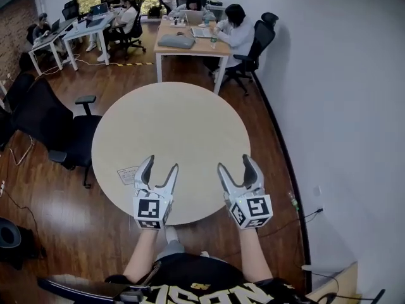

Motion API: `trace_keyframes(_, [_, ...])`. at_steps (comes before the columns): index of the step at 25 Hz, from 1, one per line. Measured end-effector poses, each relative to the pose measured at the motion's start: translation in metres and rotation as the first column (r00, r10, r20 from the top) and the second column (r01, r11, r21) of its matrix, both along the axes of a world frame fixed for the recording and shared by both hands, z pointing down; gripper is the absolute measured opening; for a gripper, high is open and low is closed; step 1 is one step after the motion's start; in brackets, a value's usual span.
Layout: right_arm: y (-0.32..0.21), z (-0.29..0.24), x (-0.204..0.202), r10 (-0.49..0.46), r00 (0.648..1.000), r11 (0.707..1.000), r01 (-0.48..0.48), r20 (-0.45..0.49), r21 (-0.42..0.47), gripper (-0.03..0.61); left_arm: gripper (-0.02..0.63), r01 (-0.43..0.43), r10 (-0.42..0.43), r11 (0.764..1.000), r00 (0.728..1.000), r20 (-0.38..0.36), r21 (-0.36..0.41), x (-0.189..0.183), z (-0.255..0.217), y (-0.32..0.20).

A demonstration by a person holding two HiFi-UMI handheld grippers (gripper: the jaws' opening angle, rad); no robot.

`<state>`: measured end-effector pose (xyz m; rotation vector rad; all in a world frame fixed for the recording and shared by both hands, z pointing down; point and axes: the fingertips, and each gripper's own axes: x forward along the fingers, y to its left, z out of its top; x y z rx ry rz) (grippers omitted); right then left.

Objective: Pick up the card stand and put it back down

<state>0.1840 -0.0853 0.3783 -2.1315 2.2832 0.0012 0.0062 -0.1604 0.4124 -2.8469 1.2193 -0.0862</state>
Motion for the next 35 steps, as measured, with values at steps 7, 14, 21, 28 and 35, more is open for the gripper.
trace_keyframes(7, [0.071, 0.055, -0.026, -0.122, 0.987, 0.991, 0.127, 0.101, -0.041, 0.332, 0.293, 0.112, -0.110, 0.993, 0.993, 0.052, -0.045, -0.010, 0.022, 0.098])
trace_keyframes(14, [0.098, 0.040, -0.065, -0.156, 0.987, 0.986, 0.159, 0.049, -0.054, 0.319, 0.293, 0.155, -0.154, 0.988, 0.987, 0.035, -0.013, -0.032, -0.002, 0.134])
trace_keyframes(21, [0.093, 0.011, -0.076, -0.091, 0.996, 0.996, 0.091, -0.011, -0.019, 0.310, 0.293, 0.162, -0.162, 0.986, 0.987, 0.001, 0.047, -0.063, -0.020, 0.137])
trace_keyframes(28, [0.081, 0.006, -0.113, -0.121, 0.990, 0.993, 0.120, -0.067, -0.014, 0.310, 0.270, 0.215, -0.214, 0.974, 0.977, -0.022, 0.065, -0.111, -0.031, 0.136])
trace_keyframes(35, [0.080, 0.000, -0.114, -0.098, 0.994, 0.995, 0.098, -0.050, 0.004, 0.310, 0.270, 0.217, -0.217, 0.974, 0.976, -0.014, 0.063, -0.120, -0.029, 0.136])
